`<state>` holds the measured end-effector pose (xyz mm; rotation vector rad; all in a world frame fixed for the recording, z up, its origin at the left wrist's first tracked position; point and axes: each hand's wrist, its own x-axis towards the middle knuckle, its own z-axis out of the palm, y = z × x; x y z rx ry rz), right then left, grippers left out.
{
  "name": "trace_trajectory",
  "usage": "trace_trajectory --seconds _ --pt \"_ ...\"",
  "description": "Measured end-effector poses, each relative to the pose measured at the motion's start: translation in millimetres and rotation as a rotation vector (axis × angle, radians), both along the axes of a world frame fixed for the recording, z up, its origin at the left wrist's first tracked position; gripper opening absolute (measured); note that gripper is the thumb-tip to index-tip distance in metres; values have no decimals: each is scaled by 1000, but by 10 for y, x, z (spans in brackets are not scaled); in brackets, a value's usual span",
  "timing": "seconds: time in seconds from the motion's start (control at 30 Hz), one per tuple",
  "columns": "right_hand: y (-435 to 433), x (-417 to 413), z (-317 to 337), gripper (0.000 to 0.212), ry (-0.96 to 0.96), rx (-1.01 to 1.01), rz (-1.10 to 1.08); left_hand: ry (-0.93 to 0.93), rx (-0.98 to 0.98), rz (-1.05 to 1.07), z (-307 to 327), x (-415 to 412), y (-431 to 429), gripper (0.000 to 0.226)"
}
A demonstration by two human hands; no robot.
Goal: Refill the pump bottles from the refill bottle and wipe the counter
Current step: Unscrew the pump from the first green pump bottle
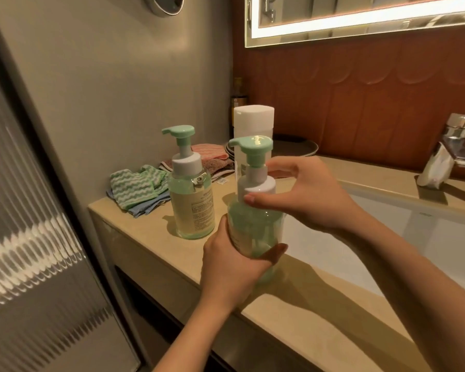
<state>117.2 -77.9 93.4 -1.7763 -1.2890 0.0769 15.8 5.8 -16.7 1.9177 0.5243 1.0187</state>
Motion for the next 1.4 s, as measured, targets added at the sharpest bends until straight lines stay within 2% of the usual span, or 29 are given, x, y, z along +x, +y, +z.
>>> trace_trajectory --seconds 0.1,0.23,0.4,0.5,0.73,0.8,0.87,0.9,1.03,1.2,1.4 --pt "-16 20 15 44 43 -56 100 15 -1 3 -11 1 7 73" --pt "-23 -7 20 76 -44 -133 45 17 1 -3 -28 15 22 79" --pt "42 -112 -96 66 -92 -34 -135 -2 -39 16 -14 18 8 64" --pt "70 -140 -129 63 -86 18 -205 4 -42 24 2 19 -1 71" --pt "-41 10 46 46 -46 -128 54 58 37 42 -18 7 3 86" --pt "-38 -25 24 57 36 -133 106 61 48 37 -8 9 -4 85" --pt "3 -85 -30 74 84 -118 54 73 71 32 -6 16 -8 82" --pt "30 -117 -62 74 70 -93 2 68 61 29 -9 17 -9 82" --pt "73 -160 -121 52 6 31 -153 25 -34 24 -10 8 -13 83" --pt "10 -95 -39 36 41 18 -48 11 9 23 -1 -2 -23 71" --pt "9 -143 -15 43 125 -26 86 27 51 4 12 0 -13 75"
